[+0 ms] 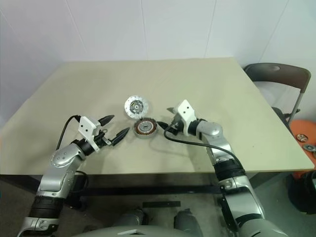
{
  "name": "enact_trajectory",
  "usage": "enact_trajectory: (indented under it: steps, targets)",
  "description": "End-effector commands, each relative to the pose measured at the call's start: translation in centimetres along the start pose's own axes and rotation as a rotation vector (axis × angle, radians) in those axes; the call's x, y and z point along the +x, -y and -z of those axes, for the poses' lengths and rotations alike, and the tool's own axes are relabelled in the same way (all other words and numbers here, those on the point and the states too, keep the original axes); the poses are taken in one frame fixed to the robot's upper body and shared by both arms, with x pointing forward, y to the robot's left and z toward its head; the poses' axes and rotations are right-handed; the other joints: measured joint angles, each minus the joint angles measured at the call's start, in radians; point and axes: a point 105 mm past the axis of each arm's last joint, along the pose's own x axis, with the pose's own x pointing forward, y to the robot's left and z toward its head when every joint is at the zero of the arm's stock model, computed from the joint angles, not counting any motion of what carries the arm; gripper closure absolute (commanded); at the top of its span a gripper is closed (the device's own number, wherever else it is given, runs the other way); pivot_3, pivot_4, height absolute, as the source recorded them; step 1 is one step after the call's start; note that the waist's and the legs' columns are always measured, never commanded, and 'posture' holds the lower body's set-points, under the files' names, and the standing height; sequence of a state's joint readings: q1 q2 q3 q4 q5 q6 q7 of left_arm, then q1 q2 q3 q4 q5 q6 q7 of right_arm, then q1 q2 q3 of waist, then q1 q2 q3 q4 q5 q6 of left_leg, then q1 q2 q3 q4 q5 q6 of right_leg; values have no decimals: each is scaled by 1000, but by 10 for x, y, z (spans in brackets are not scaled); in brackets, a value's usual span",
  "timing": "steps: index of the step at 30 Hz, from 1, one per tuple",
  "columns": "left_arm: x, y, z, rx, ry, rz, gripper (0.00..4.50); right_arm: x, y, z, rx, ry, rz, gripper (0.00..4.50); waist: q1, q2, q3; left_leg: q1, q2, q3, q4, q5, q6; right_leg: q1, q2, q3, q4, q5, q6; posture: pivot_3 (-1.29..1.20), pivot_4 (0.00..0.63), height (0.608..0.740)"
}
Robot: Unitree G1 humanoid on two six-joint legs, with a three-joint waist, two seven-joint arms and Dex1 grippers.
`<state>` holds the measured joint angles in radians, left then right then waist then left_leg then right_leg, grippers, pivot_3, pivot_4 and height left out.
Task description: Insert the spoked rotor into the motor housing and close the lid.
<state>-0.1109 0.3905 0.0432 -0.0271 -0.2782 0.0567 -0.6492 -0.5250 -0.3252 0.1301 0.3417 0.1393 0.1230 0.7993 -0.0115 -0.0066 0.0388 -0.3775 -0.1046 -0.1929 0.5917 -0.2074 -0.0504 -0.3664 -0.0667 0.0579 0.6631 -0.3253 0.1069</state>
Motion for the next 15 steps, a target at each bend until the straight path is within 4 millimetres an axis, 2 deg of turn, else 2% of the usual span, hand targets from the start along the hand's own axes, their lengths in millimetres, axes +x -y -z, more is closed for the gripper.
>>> enact_trajectory:
  steps: [1, 6, 9, 12, 15]
  targets:
    - [-2, -5, -9, 15, 27, -20, 20, 3, 6, -19, -46, 50, 6, 598, 0, 0, 0, 0, 0, 0, 0, 0, 0, 0, 0, 0, 0, 0, 0, 0, 0, 740]
    - [-4, -7, -8, 15, 24, -35, 20, 3, 5, -18, -51, 47, 3, 598, 0, 0, 0, 0, 0, 0, 0, 0, 0, 0, 0, 0, 0, 0, 0, 0, 0, 740]
    - [-6, -19, -5, -1, 17, -109, 20, 3, 5, -18, -52, 45, 4, 598, 0, 0, 0, 0, 0, 0, 0, 0, 0, 0, 0, 0, 0, 0, 0, 0, 0, 740]
    - [-11, -41, 12, -25, -34, -257, 20, 4, 5, -18, -53, 45, 4, 598, 1, 0, 0, 0, 0, 0, 0, 0, 0, 0, 0, 0, 0, 0, 0, 0, 0, 740]
    - [-18, -56, 31, -41, -109, -365, 20, 4, 5, -17, -68, 36, 1, 598, 0, 0, 0, 0, 0, 0, 0, 0, 0, 0, 0, 0, 0, 0, 0, 0, 0, 740]
